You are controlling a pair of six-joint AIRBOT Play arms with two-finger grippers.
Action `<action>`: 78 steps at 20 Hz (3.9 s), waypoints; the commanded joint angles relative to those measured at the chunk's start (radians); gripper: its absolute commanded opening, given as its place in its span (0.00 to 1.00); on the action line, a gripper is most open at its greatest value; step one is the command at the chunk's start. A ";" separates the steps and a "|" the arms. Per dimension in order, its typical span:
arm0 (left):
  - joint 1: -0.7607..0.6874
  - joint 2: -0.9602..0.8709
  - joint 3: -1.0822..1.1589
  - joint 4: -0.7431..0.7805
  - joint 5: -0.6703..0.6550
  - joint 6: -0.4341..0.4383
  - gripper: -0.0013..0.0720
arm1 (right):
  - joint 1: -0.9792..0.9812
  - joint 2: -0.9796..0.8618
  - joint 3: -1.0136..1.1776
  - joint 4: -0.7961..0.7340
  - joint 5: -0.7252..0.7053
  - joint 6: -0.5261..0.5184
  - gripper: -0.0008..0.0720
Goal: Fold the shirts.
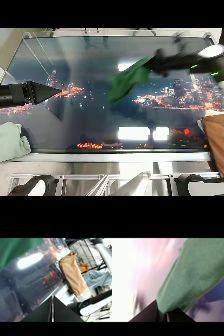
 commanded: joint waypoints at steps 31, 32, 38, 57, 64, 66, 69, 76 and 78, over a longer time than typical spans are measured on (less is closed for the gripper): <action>-0.276 -0.380 0.098 -0.089 -0.087 0.114 0.04 | -0.711 0.414 0.082 -1.141 0.654 0.637 0.05; -0.266 -0.380 0.098 -0.088 -0.088 0.114 0.04 | -0.711 0.415 0.066 -1.173 0.686 0.624 0.05; -0.263 -0.380 0.098 -0.089 -0.098 0.113 0.04 | -0.711 0.427 -0.211 -1.322 0.671 0.585 0.05; -0.229 -0.378 0.106 -0.183 -0.095 0.102 0.03 | -0.843 0.438 -0.417 -0.879 0.392 0.510 0.97; -0.113 -0.361 0.322 -0.116 -0.081 0.050 0.02 | -0.516 0.460 -0.374 -0.041 0.055 0.030 0.05; -0.129 -0.301 0.278 -0.063 -0.038 0.022 0.03 | -0.346 0.490 -0.375 -0.093 0.056 -0.071 0.05; -0.187 -0.157 0.072 -0.032 0.037 0.007 0.03 | -0.064 0.557 -0.404 -0.238 0.028 -0.101 0.05; -0.384 0.181 -0.426 0.035 0.220 -0.067 0.03 | 0.439 0.752 -0.748 -0.432 -0.169 -0.093 0.05; -0.396 0.217 -0.458 0.033 0.226 -0.076 0.04 | 0.432 0.754 -0.754 -0.436 -0.185 -0.100 0.05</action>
